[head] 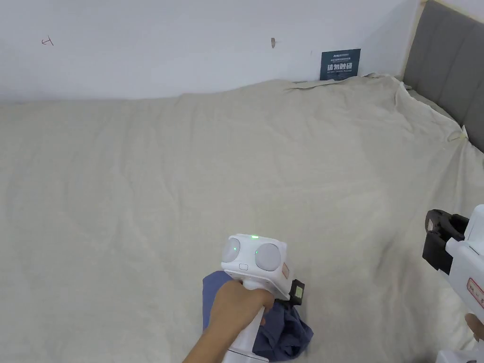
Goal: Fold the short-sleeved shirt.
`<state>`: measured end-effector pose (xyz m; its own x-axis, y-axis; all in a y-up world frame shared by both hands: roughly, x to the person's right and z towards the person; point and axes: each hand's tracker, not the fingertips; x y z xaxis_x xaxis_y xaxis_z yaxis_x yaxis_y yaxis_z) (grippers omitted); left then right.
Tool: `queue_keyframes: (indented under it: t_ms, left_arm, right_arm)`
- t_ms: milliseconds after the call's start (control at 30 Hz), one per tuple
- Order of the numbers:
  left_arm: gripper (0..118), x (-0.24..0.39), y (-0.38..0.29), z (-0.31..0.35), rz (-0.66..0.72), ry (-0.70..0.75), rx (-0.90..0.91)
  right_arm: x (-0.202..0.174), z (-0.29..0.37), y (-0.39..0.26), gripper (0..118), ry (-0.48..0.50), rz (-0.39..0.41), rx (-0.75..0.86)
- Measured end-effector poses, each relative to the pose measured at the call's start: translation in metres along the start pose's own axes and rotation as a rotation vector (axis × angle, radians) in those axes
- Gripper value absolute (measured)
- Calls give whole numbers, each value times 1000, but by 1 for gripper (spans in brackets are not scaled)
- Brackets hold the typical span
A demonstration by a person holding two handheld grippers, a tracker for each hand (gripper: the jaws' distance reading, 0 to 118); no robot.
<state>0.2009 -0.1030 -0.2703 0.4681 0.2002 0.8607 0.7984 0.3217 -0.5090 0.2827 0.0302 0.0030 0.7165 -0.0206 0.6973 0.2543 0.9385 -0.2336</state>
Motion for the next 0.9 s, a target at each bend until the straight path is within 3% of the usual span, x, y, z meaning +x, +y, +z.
queue_keyframes:
  t_ms: [100, 167, 467, 667, 733, 767, 867, 900]
  left_arm:
    - [88, 1, -1, 9, 38, -92, 15]
    - [108, 1, -2, 21, 46, -101, 59]
    - [110, -39, -28, 98, 43, -58, 431]
    - [110, -69, -53, 107, 21, 38, 504]
    - [99, -74, -62, 103, 43, 74, 552]
    - [87, -76, -67, 101, 39, 82, 563]
    - [17, -77, -79, 87, 9, 155, 596]
    - [6, -77, -82, 82, 1, 173, 595]
  right_arm:
    - [0, 1, 0, 0, 0, 4, -1]
    - [0, 2, 1, 0, 0, 6, 0]
    - [-1, 2, 6, 0, -3, 5, 8]
    - [-7, 0, 7, 0, 6, 12, 8]
    - [-8, 0, 6, 0, 10, 12, 9]
    - [-9, 0, 6, 0, 11, 11, 8]
    - [-10, 0, 6, 0, 15, 13, 3]
    - [-10, 0, 6, 0, 16, 15, 2]
